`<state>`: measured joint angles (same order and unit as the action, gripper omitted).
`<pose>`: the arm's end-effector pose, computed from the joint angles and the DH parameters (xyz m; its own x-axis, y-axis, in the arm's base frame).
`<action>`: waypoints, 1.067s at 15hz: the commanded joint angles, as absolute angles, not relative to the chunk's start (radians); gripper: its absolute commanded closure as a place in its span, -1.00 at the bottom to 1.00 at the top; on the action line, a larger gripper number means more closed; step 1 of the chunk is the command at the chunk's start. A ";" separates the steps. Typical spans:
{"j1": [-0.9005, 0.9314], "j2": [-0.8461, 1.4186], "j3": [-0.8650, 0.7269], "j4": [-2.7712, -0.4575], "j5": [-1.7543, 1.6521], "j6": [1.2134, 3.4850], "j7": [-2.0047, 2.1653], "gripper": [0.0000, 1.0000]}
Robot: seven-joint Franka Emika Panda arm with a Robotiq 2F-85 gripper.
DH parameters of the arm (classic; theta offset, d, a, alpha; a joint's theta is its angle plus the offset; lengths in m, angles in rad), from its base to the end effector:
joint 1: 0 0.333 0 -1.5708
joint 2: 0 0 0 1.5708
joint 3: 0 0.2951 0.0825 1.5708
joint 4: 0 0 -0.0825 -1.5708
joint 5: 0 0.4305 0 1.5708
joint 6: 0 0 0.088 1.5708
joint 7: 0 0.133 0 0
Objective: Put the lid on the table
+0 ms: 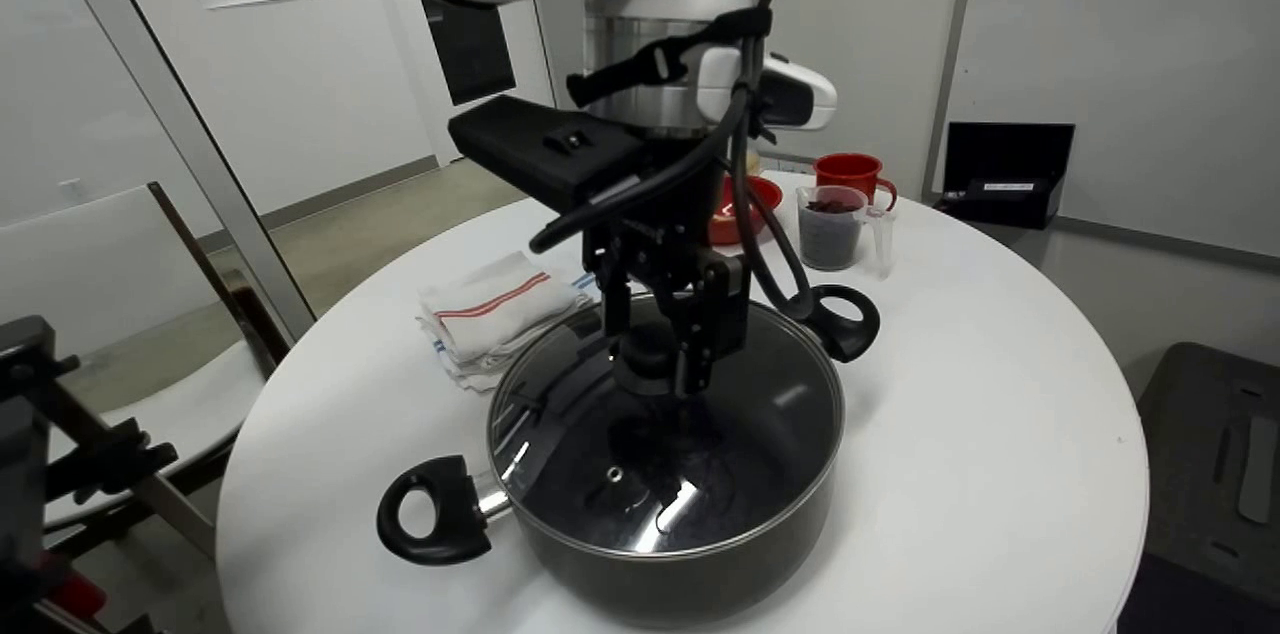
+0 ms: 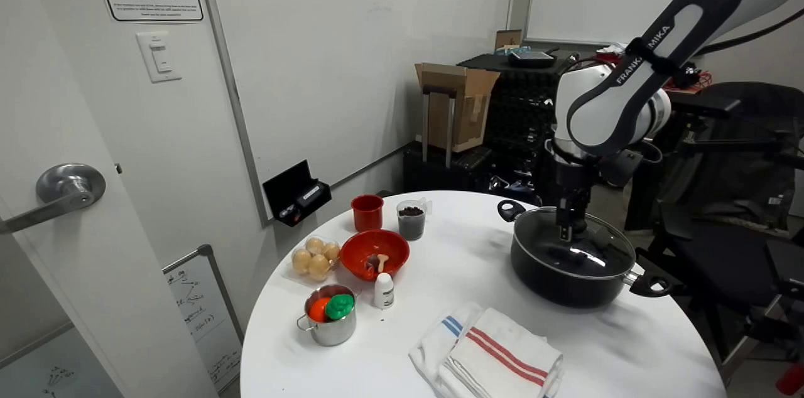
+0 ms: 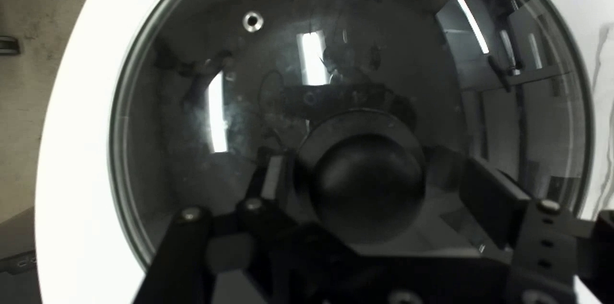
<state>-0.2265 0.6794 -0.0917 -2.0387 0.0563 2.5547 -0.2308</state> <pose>0.5371 -0.1845 0.0083 0.9796 -0.1190 -0.1619 -0.1211 -0.9926 -0.0029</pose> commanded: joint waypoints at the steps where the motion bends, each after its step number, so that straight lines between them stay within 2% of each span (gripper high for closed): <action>1: -0.222 0.676 -0.104 -2.050 0.040 2.592 -0.179 -0.18; 6: -0.217 0.654 -0.113 -2.050 0.034 2.593 -0.160 0.50; 16: -0.165 0.562 -0.182 -2.132 -0.042 2.674 -0.088 0.50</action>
